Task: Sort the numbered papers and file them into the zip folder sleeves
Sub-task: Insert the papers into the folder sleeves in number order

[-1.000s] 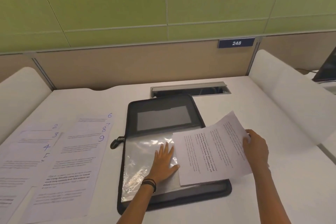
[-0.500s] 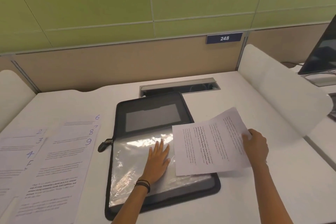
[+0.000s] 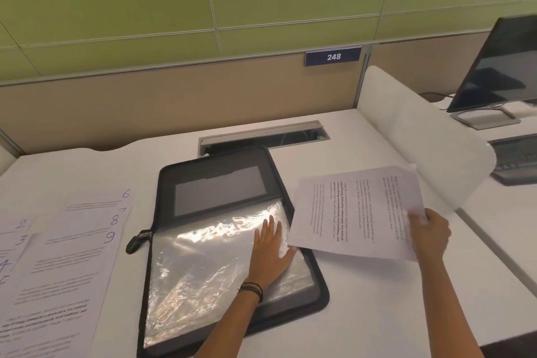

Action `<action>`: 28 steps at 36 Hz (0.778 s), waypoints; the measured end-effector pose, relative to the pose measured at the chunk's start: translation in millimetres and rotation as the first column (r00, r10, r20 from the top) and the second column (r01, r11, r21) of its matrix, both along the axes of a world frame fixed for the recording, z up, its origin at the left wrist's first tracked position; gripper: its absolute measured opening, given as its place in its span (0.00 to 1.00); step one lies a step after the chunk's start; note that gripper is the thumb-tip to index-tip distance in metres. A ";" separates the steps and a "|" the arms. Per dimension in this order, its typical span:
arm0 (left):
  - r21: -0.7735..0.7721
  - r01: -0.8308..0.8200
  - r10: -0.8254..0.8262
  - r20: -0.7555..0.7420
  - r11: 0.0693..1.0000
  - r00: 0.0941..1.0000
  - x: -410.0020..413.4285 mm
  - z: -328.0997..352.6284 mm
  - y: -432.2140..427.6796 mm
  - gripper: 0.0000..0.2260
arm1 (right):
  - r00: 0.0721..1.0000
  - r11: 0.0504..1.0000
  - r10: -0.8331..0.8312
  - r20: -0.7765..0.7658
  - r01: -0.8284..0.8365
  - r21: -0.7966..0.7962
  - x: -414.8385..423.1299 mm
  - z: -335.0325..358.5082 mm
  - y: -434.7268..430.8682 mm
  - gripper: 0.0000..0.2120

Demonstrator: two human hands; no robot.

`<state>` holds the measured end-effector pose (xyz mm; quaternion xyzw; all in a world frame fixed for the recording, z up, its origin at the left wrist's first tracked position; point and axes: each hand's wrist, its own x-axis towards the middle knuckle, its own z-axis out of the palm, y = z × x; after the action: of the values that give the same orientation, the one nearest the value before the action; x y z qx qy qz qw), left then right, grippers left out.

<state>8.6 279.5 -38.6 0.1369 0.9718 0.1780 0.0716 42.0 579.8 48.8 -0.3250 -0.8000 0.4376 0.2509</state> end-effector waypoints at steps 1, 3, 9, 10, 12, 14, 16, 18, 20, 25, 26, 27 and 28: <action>0.007 -0.008 0.008 0.004 1.000 1.000 0.0 -1.3 1.8 0.52 | 1.000 1.000 -0.002 -0.001 0.002 0.000 -0.1 -2.0 2.7 0.10; 0.002 -0.021 0.021 0.010 1.000 1.000 0.5 -4.7 2.7 0.51 | 1.000 1.000 -0.006 -0.002 0.006 -0.003 -1.0 -6.8 7.8 0.11; 0.036 -0.049 0.049 -0.007 0.998 0.999 2.7 -7.3 0.3 0.51 | 1.000 0.999 0.005 -0.018 -0.005 -0.033 -3.3 -14.2 10.4 0.17; 0.047 -0.054 0.054 -0.007 0.997 0.999 2.4 -7.1 0.6 0.51 | 1.000 1.000 0.005 -0.022 -0.006 -0.031 -3.2 -14.2 9.9 0.17; 0.063 -0.061 0.061 -0.006 0.996 0.998 1.5 -8.8 1.2 0.50 | 1.000 0.999 0.000 -0.031 -0.001 -0.034 -3.4 -13.3 9.0 0.17; 0.101 -0.071 0.072 -0.005 0.992 0.997 1.6 -11.2 1.5 0.49 | 0.999 0.999 -0.011 -0.031 0.009 -0.047 -3.9 -12.9 8.3 0.16; 0.137 -0.082 0.083 0.000 0.987 0.997 2.0 -13.0 0.7 0.47 | 0.999 0.998 -0.020 -0.039 0.018 -0.058 -4.0 -11.9 6.5 0.16; 0.152 -0.096 0.096 0.008 0.984 0.995 2.8 -12.2 0.6 0.45 | 0.999 0.998 -0.021 -0.047 0.018 -0.055 -3.5 -9.8 4.7 0.18; 0.178 -0.116 0.114 0.021 0.977 0.993 3.0 -11.5 0.6 0.47 | 0.999 0.999 -0.008 -0.051 0.005 -0.049 -3.0 -7.6 2.4 0.18; 0.263 -0.163 0.155 0.053 0.951 0.987 4.1 -5.7 3.6 0.54 | 0.998 0.998 0.033 -0.044 -0.036 -0.057 -4.0 -6.4 0.0 0.21; 0.292 -0.177 0.166 0.060 0.940 0.984 4.2 -3.9 4.6 0.55 | 0.999 0.997 0.038 -0.036 -0.041 -0.066 -4.5 -7.1 0.7 0.21; 0.320 -0.191 0.180 0.064 0.928 0.982 4.5 -2.8 4.9 0.56 | 0.999 0.997 0.047 -0.027 -0.049 -0.067 -5.3 -8.3 1.9 0.21; 0.342 -0.205 0.194 0.066 0.917 0.979 4.5 -1.7 5.2 0.56 | 0.998 0.996 0.058 -0.018 -0.059 -0.069 -5.8 -9.2 3.1 0.20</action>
<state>13.1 284.7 -40.3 0.0449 0.9329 0.3548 0.0428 36.2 582.9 39.6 -0.3065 -0.7914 0.4748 0.2329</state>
